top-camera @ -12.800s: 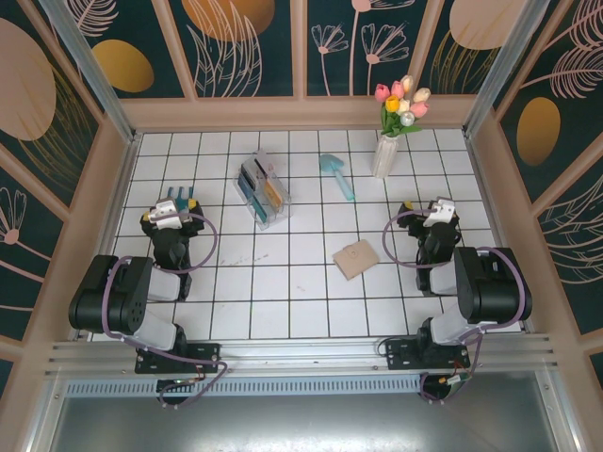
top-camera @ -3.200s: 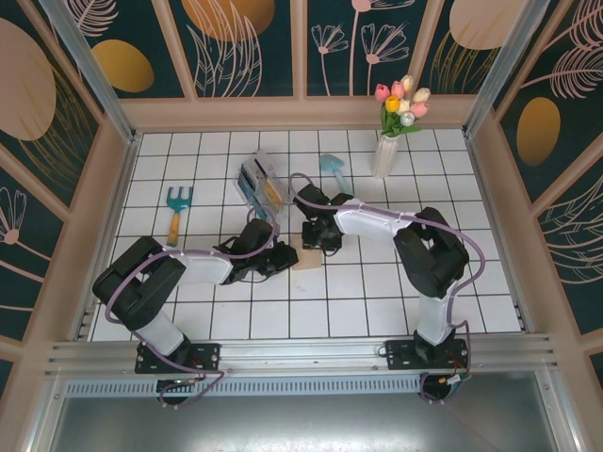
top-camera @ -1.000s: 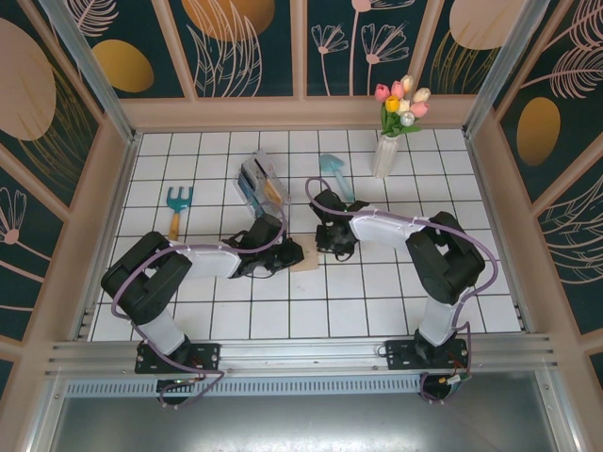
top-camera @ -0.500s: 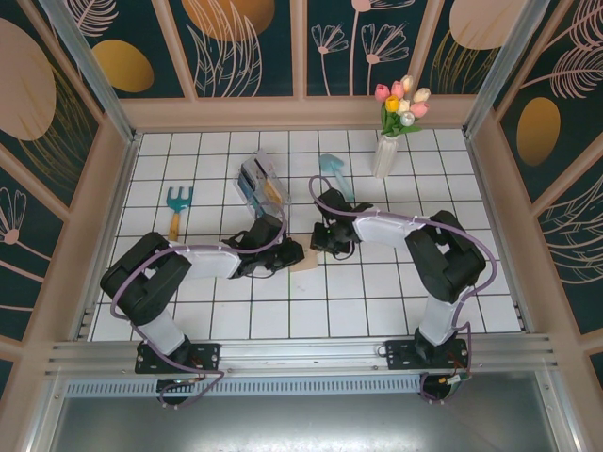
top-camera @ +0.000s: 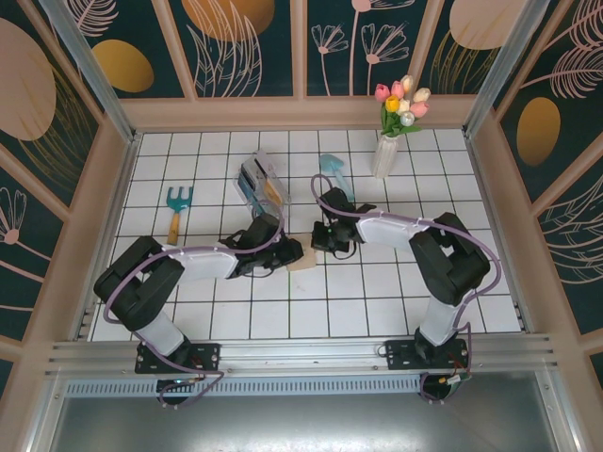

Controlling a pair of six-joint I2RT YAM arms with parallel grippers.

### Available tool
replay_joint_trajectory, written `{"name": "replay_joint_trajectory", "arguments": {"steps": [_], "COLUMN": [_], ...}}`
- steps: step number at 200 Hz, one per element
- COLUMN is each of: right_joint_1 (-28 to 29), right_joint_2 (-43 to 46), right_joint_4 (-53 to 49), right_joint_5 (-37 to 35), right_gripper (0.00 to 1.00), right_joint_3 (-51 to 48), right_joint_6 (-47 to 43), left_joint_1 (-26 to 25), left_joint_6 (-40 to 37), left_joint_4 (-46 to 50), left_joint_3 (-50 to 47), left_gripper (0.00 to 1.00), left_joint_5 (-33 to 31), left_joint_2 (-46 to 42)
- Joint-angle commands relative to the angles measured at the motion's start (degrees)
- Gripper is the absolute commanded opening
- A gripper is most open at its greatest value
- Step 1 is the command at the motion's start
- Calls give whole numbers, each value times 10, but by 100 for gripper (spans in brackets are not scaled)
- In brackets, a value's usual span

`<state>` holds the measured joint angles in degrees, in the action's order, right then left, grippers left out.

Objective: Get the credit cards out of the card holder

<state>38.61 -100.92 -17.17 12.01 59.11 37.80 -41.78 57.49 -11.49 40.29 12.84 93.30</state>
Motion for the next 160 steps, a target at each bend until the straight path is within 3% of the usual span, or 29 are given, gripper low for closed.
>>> {"name": "replay_joint_trajectory", "arguments": {"steps": [1, 22, 48, 72, 101, 160], "right_joint_1": [2, 4, 10, 14, 20, 19], "right_joint_2": [47, 70, 94, 110, 111, 106], "right_joint_4": [-22, -38, -54, -52, -36, -52], "right_joint_5": [-13, -8, 11, 31, 38, -1], "right_gripper": [0, 0, 0, 0, 0, 0], "right_joint_3": [20, 32, 36, 37, 33, 28], "right_joint_6": [-18, -29, -39, -42, -41, -48], "left_joint_1": [16, 34, 48, 51, 52, 52], "left_joint_6": [-7, -11, -4, 17, 24, -11], "left_joint_4": [30, 53, 46, 18, -10, 29], "left_joint_3": [6, 3, -27, -57, -72, -47], "left_gripper": [37, 47, 67, 77, 79, 76], "left_joint_5": [-6, -22, -34, -34, -40, -70], "left_joint_2": [-35, -69, -124, -170, -181, -130]}}
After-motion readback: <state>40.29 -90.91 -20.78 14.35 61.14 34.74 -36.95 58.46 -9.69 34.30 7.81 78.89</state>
